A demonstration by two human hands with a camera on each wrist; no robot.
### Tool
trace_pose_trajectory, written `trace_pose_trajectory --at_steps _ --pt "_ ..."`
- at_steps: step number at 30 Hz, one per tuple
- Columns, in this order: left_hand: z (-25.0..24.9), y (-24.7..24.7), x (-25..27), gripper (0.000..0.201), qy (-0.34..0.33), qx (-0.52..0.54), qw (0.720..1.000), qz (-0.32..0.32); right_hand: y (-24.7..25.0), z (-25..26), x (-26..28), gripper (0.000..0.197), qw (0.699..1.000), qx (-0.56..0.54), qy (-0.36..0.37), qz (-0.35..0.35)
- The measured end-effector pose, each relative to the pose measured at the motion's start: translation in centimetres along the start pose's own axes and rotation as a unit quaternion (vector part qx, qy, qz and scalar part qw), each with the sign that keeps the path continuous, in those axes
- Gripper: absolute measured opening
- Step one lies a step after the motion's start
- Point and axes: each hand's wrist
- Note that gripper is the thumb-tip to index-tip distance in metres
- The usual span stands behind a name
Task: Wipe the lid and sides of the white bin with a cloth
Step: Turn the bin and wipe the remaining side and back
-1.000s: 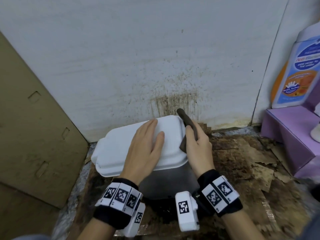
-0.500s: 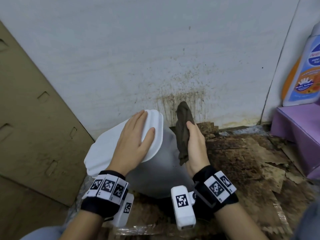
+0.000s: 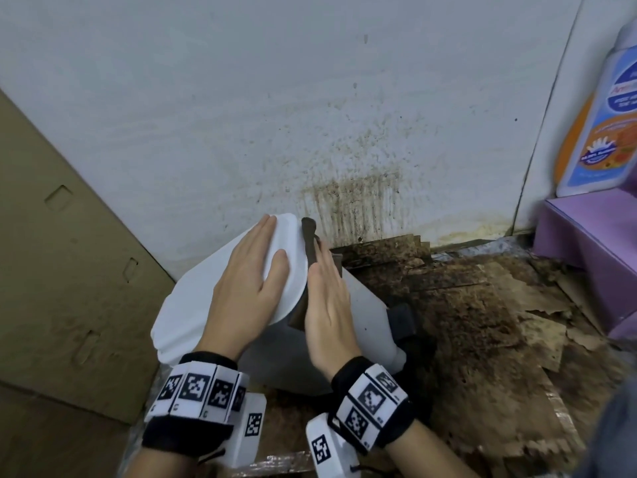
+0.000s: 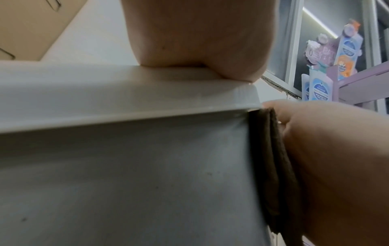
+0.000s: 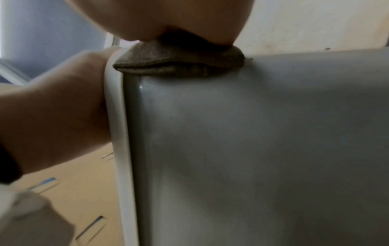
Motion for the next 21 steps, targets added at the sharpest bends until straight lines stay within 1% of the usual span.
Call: trace_pose_trajectory --at_steps 1,5,9,12,16,18,21 --pt "0.1 0.1 0.0 0.063 0.002 0.001 1.0 -0.001 -0.1 -0.1 -0.1 0.038 1.0 0.02 0.003 0.003" --pt "0.3 0.2 0.2 0.063 0.005 -0.002 1.0 -0.005 0.2 -1.7 -0.9 0.051 0.994 0.102 0.022 -0.007" --pt "0.4 0.2 0.0 0.061 0.005 0.003 1.0 -0.007 1.0 -5.1 -1.0 0.055 0.992 0.113 0.021 -0.054" --pt "0.6 0.4 -0.1 0.061 0.011 0.01 1.0 -0.012 2.0 -8.7 0.0 0.052 0.989 0.108 -0.012 -0.101" --pt "0.6 0.6 0.0 0.06 0.017 0.021 1.0 -0.017 3.5 -12.8 1.8 0.05 0.98 0.105 -0.097 -0.139" --pt "0.5 0.5 0.1 0.06 0.014 0.019 1.0 -0.017 3.9 -13.7 2.1 0.055 0.977 0.097 -0.117 -0.148" --pt "0.5 0.5 0.1 0.059 0.018 0.014 0.999 -0.023 3.8 -13.4 1.8 0.059 0.975 0.105 -0.123 -0.151"
Point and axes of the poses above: each hand's wrist, its own x-axis away from the middle knuckle, its own y-axis out of the back of the hand, z = x × y, and after that the axes turned 10 degrees about z, right-handed
